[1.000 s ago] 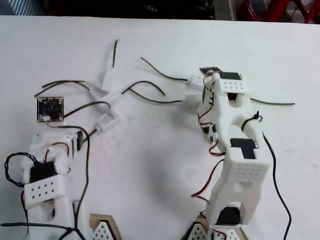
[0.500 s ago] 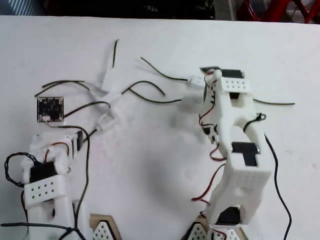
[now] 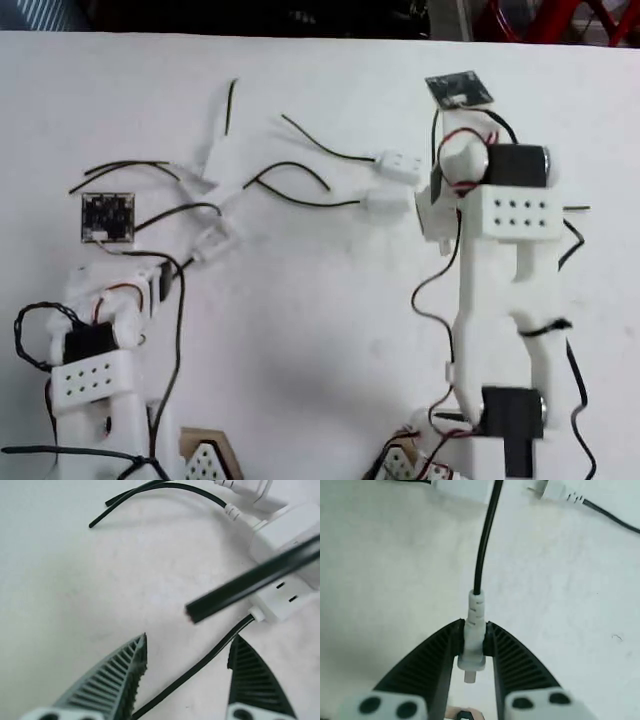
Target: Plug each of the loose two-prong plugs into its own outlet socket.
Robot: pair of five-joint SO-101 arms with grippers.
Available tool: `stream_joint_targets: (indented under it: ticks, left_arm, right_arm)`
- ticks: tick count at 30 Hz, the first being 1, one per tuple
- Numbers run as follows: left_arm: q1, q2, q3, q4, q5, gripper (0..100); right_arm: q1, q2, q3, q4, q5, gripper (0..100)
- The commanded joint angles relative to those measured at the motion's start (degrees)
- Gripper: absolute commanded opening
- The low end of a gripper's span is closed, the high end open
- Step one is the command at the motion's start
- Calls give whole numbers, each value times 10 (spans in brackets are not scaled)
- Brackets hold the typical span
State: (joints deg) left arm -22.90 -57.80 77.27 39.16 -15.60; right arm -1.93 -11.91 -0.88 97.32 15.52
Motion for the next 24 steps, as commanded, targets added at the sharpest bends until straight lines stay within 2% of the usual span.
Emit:
stream_joint_targets:
  ticks: [1,8,12,15,24]
  left_arm:
    - [39,-16,-15,-11,4,264]
    - [92,-17,-57,-5,15,264]
    - [118,-17,-115,34,83,264]
    - [154,-17,-159,74,106,264]
    - [255,-17,-179,73,106,264]
  right_arm:
    - [-48,-70,39,0,0,17]
    - [-142,-219,158,-63,-2,17]
    - [-184,-305,270,-172,-3,17]
    - [-216,-357,360,-261,-13,17]
    - [-328,-477,535,-451,-102,17]
